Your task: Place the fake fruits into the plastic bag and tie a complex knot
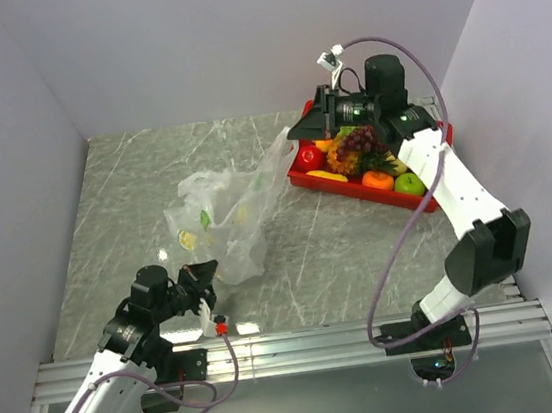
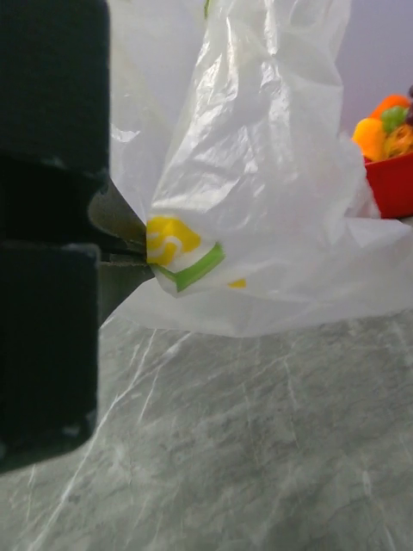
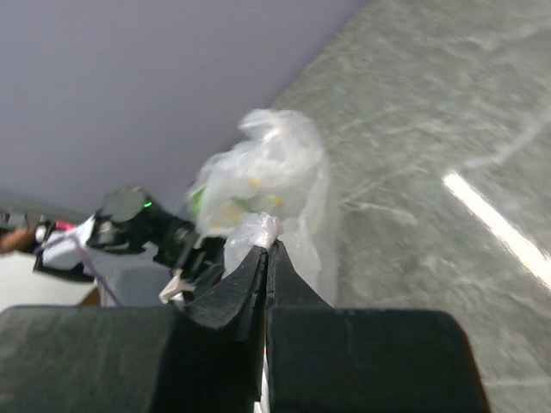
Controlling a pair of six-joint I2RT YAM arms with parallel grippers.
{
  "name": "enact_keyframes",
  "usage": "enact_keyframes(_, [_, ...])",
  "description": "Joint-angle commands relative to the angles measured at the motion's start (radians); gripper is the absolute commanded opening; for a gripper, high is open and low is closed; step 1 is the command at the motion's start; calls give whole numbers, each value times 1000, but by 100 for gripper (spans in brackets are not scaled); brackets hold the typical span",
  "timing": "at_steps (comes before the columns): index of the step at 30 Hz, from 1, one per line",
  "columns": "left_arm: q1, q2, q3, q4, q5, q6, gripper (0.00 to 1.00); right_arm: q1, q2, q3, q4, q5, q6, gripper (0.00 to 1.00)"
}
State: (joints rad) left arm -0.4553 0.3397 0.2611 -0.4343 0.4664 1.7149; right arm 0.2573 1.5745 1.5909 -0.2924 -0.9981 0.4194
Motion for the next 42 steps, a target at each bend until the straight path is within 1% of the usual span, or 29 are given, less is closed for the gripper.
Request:
enact_keyframes(1, [0, -13, -65, -45, -98, -86, 0, 17, -120, -38, 96, -22, -87, 0])
enact_keyframes(2, [0, -10, -63, -18, -107, -148, 3, 32, -128, -48, 34, -13, -131, 0])
enact_keyframes(3, [1, -4, -54, 0, -110, -184, 11, 72, -134, -58, -6, 16, -174, 0])
enact_keyframes(4, [0, 13, -13, 11, -106, -271, 41, 92, -148, -68, -37, 30, -251, 0])
enact_keyframes(6, [0, 38, 56, 5, -88, -397, 59, 163, -172, -110, -96, 103, -329, 0])
enact_keyframes(7, [1, 65, 141, -3, -81, -476, 70, 187, -194, -124, -114, 136, -408, 0])
enact_keyframes(8, [0, 80, 192, -39, -68, -639, 78, 206, -203, -137, -137, 166, -448, 0])
enact_keyframes(9, [0, 111, 284, -59, -64, -719, 85, 233, -209, -149, -149, 202, -474, 0])
enact_keyframes(10, [1, 126, 327, -78, -66, -865, 88, 240, -211, -151, -171, 213, -513, 0])
enact_keyframes(12, [0, 157, 438, -141, -66, -998, 90, 252, -212, -149, -188, 237, -550, 0])
enact_keyframes(13, [0, 165, 470, -161, -72, -1119, 91, 261, -214, -146, -197, 265, -598, 0])
enact_keyframes(14, [1, 171, 501, -196, -77, -1170, 92, 269, -215, -143, -223, 283, -623, 0])
enact_keyframes(15, [0, 177, 553, -208, -112, -1222, 92, 276, -217, -135, -237, 292, -645, 0])
enact_keyframes(16, [1, 179, 576, -211, -141, -1329, 93, 290, -222, -131, -266, 308, -689, 0])
enact_keyframes(18, [1, 189, 637, -225, -211, -1388, 96, 306, -232, -121, -287, 326, -741, 0])
enact_keyframes(19, [1, 194, 651, -212, -242, -1458, 97, 315, -237, -121, -298, 334, -758, 0])
enact_keyframes(20, [1, 202, 661, -186, -274, -1494, 99, 332, -243, -121, -315, 348, -774, 0])
enact_keyframes(21, [1, 243, 687, -160, -284, -1515, 99, 345, -251, -123, -323, 357, -804, 0])
enact_keyframes(22, [1, 278, 710, -156, -264, -1552, 99, 358, -255, -123, -330, 361, -818, 0])
enact_keyframes(23, [1, 321, 736, -153, -250, -1575, 99, 390, -261, -129, -346, 378, -835, 0])
enact_keyframes(24, [1, 414, 792, -153, -233, -1594, 99, 407, -266, -135, -350, 391, -850, 0])
enact_keyframes(26, [0, 520, 857, -193, -187, -1640, 99, 439, -286, -149, -355, 418, -881, 0])
enact_keyframes(27, [0, 612, 903, -211, -160, -1647, 99, 462, -300, -163, -359, 438, -902, 0])
enact_keyframes(30, [1, 749, 941, -268, -150, -1689, 99, 505, -330, -196, -366, 493, -939, 0])
enact_keyframes(36, [1, 860, 890, -314, -124, -1680, 99, 565, -367, -232, -375, 564, -995, 0])
enact_keyframes(40, [1, 886, 851, -311, -120, -1664, 99, 586, -373, -250, -379, 588, -1008, 0])
enact_keyframes(41, [0, 892, 846, -313, -115, -1658, 99, 594, -373, -255, -378, 598, -1007, 0])
enact_keyframes(42, [1, 903, 842, -316, -115, -1657, 96, 602, -376, -264, -378, 607, -1012, 0])
